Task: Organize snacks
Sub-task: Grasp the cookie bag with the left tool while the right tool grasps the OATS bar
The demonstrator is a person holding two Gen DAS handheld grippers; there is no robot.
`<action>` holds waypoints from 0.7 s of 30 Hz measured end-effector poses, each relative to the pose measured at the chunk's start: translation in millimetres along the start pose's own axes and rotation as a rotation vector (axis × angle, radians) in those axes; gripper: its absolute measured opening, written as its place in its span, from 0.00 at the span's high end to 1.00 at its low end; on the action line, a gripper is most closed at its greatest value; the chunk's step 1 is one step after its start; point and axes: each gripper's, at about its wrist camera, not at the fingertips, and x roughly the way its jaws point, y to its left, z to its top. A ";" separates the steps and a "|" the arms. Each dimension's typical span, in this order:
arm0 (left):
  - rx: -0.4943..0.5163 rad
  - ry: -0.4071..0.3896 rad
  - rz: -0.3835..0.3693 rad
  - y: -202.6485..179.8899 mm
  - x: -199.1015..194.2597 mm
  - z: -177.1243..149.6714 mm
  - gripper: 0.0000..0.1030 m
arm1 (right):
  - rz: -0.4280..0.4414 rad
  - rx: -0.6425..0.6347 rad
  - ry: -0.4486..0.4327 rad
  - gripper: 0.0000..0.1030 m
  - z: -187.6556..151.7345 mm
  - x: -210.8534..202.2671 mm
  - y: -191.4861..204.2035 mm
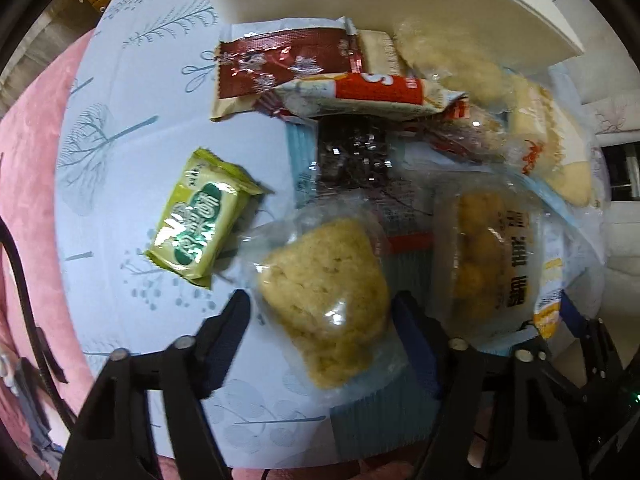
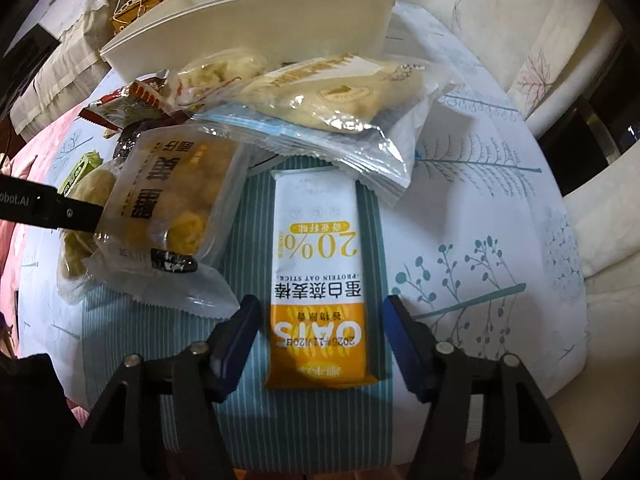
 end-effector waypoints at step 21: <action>0.234 -0.008 -0.057 21.3 -74.3 -9.2 0.43 | 0.006 0.102 0.085 0.59 20.6 -42.1 24.6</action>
